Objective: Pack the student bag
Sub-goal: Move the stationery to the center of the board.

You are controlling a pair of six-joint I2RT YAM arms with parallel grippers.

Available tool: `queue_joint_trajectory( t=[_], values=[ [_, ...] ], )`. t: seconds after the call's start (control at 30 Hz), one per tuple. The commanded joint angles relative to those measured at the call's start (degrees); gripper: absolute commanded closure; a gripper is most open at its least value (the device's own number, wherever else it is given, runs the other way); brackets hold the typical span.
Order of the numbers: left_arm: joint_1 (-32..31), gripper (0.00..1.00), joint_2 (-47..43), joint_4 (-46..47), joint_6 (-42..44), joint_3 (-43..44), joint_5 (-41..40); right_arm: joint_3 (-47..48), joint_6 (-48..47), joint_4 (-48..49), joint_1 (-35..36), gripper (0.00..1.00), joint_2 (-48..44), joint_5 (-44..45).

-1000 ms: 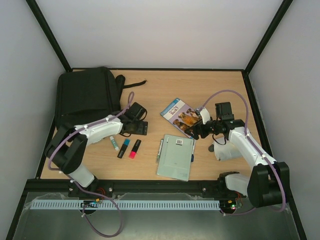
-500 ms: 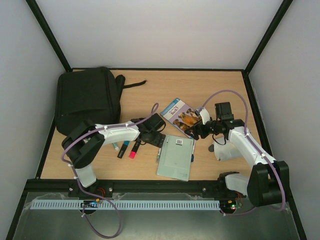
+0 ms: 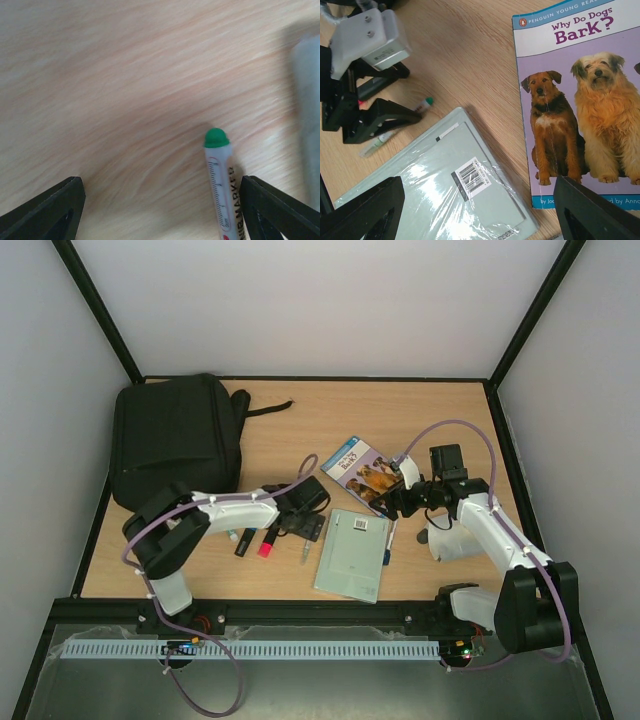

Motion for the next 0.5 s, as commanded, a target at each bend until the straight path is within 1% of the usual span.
queue_joint_trajectory(
  t=[0.0,0.2,0.33,0.47],
  values=[
    [2.0,0.13,-4.8,-7.4,-3.8,-7.1,-3.8,-0.3,-0.7,-3.0,0.2,0.18,-0.2,-1.1],
    [8.1,0.13,-11.7,-7.5,-6.6,-14.4,-5.4,-0.1,-0.9,-3.2,0.3,0.18,0.2,-1.3],
    [11.0,0.13,-14.3,-8.2,-7.0,-15.9,-5.9,-0.2,-0.8,-3.3,0.2,0.18,-0.1,-1.4],
    [11.9,0.13,-16.3,-9.4,-5.9,-15.5,-6.4,-0.2,-0.7,-3.3,0.3,0.18,-0.2,-1.4]
  ],
)
